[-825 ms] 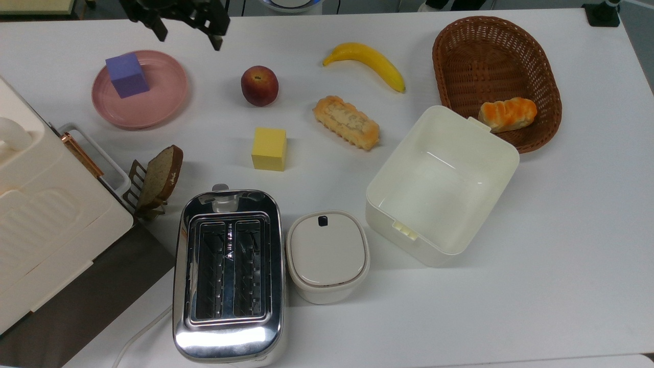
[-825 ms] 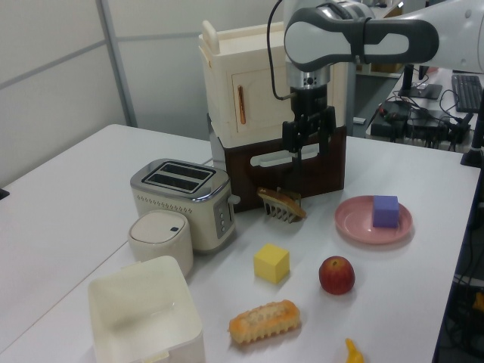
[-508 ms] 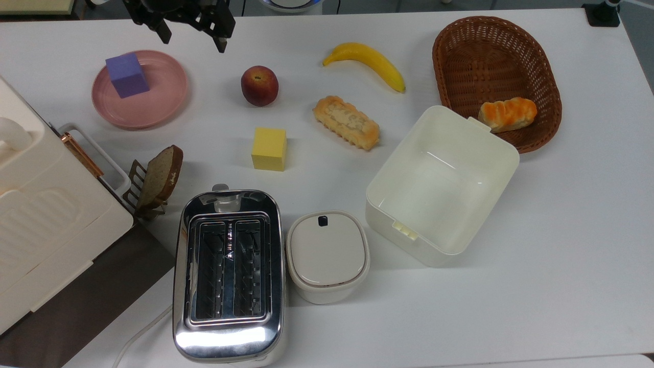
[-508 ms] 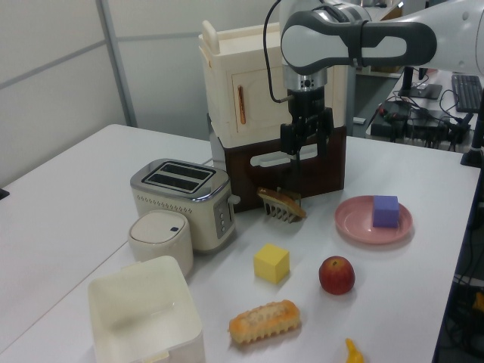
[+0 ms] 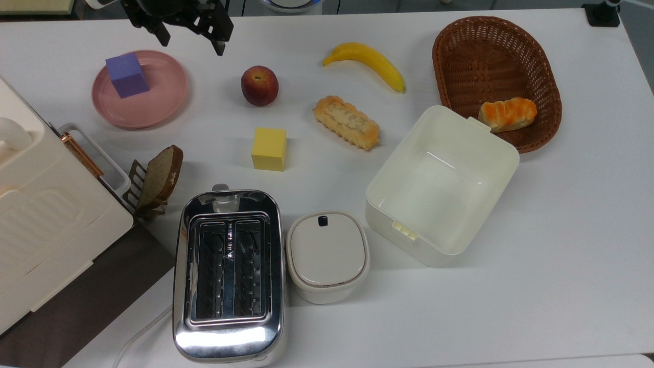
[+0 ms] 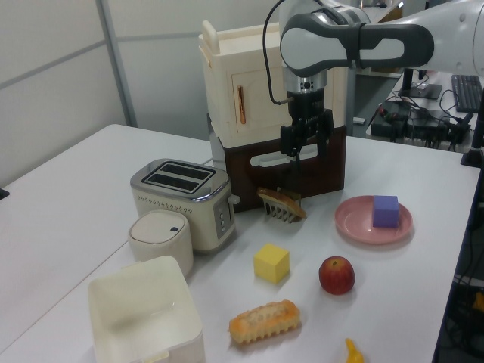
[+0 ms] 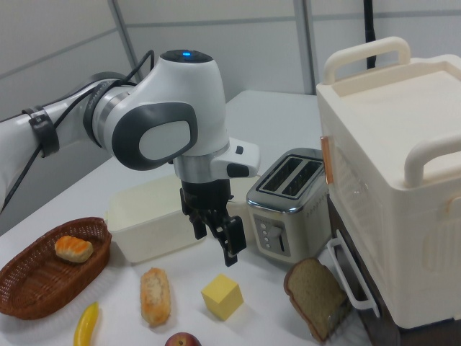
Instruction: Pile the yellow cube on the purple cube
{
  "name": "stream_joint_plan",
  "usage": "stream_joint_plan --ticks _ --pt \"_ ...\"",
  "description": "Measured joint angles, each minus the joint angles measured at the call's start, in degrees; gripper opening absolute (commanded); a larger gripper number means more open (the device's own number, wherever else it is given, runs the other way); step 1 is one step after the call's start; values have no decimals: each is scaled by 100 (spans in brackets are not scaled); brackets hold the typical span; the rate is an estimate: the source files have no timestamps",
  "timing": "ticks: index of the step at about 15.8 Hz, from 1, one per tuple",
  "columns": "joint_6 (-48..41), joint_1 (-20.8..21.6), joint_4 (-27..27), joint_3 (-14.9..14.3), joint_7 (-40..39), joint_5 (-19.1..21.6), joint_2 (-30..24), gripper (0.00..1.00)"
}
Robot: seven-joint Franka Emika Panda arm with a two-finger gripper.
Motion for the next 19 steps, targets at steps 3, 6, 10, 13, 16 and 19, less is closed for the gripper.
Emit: stream_joint_plan --ticks 3,6,10,13,16,19 --pt "220 15 -12 4 0 -10 113 100" --pt "317 98 -16 39 -3 -86 363 100" --pt "945 449 -116 53 -2 -109 843 100" --pt "1247 671 -198 59 -1 -109 1161 100" --pt "1680 1006 -298 63 78 -122 1484 100" --pt "1988 1192 -400 63 197 -292 1767 100"
